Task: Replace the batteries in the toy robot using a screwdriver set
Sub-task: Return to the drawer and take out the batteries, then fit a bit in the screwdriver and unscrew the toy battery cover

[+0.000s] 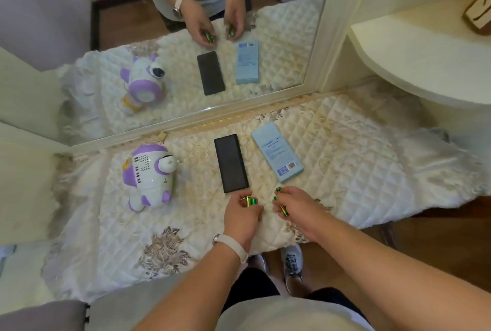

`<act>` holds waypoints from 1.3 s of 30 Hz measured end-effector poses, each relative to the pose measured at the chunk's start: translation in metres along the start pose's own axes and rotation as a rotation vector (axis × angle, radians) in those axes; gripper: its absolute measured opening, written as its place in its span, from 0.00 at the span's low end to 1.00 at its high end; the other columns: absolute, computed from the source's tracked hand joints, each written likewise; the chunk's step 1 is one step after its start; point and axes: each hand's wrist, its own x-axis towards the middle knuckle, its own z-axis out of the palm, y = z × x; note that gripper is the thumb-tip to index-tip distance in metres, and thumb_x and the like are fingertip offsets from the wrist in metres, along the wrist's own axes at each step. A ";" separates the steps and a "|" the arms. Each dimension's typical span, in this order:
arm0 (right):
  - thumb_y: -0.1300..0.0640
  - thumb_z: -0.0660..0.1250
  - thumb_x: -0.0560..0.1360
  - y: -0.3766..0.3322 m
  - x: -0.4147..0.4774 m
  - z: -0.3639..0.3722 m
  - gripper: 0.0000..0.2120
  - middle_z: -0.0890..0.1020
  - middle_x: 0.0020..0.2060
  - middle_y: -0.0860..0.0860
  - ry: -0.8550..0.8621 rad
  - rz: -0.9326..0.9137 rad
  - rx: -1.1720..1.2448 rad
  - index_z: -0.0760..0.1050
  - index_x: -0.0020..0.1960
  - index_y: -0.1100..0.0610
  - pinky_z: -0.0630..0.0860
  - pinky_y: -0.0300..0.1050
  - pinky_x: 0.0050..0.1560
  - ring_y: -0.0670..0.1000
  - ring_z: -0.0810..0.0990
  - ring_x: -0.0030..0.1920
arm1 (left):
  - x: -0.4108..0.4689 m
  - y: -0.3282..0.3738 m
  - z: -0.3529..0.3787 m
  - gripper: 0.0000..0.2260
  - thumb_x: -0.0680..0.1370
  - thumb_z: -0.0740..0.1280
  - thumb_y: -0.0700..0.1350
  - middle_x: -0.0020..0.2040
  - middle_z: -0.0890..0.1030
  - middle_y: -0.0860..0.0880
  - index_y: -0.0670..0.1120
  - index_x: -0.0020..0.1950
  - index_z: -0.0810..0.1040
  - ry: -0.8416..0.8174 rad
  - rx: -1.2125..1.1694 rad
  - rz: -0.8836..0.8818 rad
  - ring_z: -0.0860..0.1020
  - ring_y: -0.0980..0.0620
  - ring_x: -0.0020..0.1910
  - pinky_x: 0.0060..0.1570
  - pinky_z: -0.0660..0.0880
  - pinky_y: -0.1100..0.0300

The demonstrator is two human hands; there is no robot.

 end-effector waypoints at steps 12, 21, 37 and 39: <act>0.55 0.63 0.75 0.010 0.000 0.007 0.18 0.80 0.54 0.49 0.110 -0.026 -0.195 0.73 0.65 0.53 0.79 0.52 0.55 0.50 0.80 0.52 | 0.004 -0.013 -0.017 0.17 0.77 0.64 0.31 0.54 0.78 0.49 0.48 0.62 0.73 -0.154 0.159 0.103 0.76 0.55 0.53 0.47 0.72 0.74; 0.55 0.63 0.76 -0.017 -0.005 0.010 0.13 0.78 0.51 0.48 0.215 -0.162 -0.533 0.73 0.61 0.52 0.74 0.42 0.42 0.46 0.78 0.43 | 0.028 0.009 -0.066 0.12 0.77 0.65 0.33 0.50 0.79 0.47 0.47 0.55 0.76 -0.017 0.156 0.174 0.76 0.56 0.45 0.42 0.71 0.68; 0.52 0.62 0.77 -0.081 0.046 0.086 0.16 0.78 0.48 0.50 0.182 -0.102 -0.611 0.72 0.63 0.55 0.73 0.44 0.45 0.49 0.77 0.47 | 0.095 0.052 -0.073 0.08 0.80 0.66 0.50 0.44 0.81 0.48 0.46 0.52 0.76 -0.166 0.243 0.035 0.80 0.48 0.44 0.50 0.79 0.49; 0.52 0.61 0.77 -0.083 0.047 0.087 0.11 0.79 0.48 0.50 0.187 -0.083 -0.541 0.74 0.57 0.54 0.74 0.43 0.42 0.47 0.77 0.45 | 0.099 0.056 -0.073 0.12 0.80 0.65 0.56 0.41 0.80 0.48 0.47 0.46 0.75 -0.172 0.252 0.046 0.79 0.48 0.42 0.48 0.77 0.50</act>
